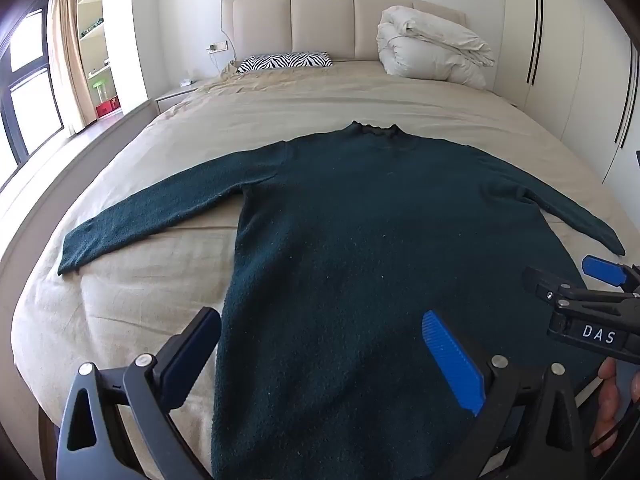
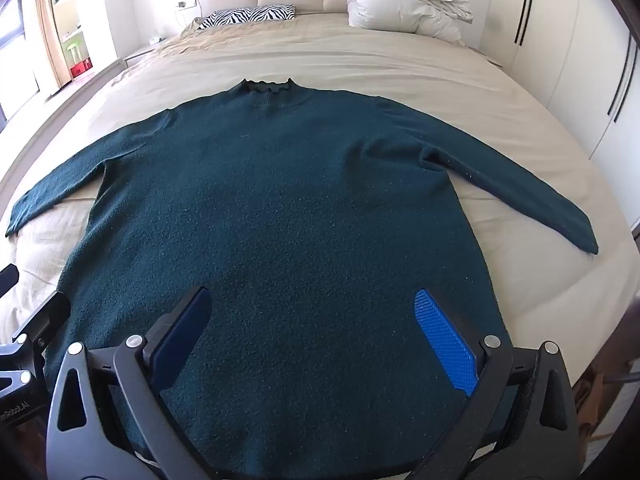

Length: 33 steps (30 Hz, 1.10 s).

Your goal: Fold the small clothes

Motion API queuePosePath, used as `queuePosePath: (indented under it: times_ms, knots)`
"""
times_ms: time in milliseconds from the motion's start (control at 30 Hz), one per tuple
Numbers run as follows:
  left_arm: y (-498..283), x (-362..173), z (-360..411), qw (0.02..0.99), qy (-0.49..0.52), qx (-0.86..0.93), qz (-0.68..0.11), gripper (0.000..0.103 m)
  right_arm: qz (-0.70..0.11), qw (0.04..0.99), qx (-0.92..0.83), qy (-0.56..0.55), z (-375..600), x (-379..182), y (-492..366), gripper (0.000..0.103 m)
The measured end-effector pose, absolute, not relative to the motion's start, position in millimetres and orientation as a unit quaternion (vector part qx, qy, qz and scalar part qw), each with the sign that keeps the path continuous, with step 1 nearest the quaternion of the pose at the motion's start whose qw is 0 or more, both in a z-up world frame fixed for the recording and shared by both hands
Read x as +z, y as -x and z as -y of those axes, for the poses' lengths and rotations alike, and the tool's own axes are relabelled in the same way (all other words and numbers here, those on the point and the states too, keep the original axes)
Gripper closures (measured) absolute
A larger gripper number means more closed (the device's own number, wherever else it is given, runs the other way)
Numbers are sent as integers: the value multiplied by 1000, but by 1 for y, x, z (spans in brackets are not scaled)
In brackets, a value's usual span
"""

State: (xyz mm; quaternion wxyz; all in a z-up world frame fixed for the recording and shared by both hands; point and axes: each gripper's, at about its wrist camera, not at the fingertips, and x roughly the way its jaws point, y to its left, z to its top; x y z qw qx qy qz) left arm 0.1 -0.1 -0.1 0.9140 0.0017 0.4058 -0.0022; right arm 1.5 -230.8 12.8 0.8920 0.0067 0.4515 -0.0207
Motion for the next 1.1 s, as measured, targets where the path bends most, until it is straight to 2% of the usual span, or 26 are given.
queuePosePath:
  times_ms: [1100]
  knots:
    - [4,-5,-2,913,-1,0,-409,0,-454,891,-23,-2,226,7,1,0]
